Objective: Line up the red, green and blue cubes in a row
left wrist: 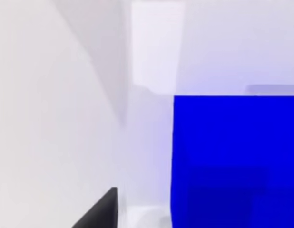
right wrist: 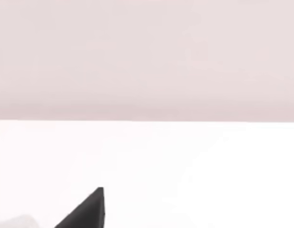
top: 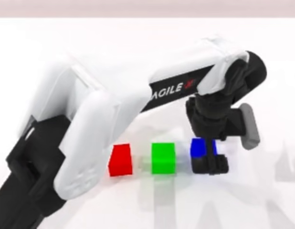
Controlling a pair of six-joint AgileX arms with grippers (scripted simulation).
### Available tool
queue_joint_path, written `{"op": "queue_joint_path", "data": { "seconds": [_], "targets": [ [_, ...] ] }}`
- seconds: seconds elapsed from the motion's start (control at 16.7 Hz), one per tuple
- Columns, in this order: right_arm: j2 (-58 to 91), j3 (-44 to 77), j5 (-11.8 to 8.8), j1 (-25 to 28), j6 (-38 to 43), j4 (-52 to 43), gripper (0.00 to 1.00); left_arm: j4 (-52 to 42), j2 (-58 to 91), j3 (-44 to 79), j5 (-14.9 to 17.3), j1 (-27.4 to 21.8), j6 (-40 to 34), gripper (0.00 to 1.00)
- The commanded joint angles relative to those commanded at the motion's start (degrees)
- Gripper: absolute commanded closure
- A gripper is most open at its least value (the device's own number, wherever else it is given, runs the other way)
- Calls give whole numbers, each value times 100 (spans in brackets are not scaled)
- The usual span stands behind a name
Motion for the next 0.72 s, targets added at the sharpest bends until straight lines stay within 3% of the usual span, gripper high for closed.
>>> {"op": "queue_joint_path", "data": {
  "seconds": [0.42, 0.72],
  "targets": [
    [0, 0, 0, 0, 0, 0, 0, -98, 15, 100, -1, 8, 13, 0],
    [0, 0, 0, 0, 0, 0, 0, -1201, 63, 1246, 1, 83, 3, 0]
  ]
}}
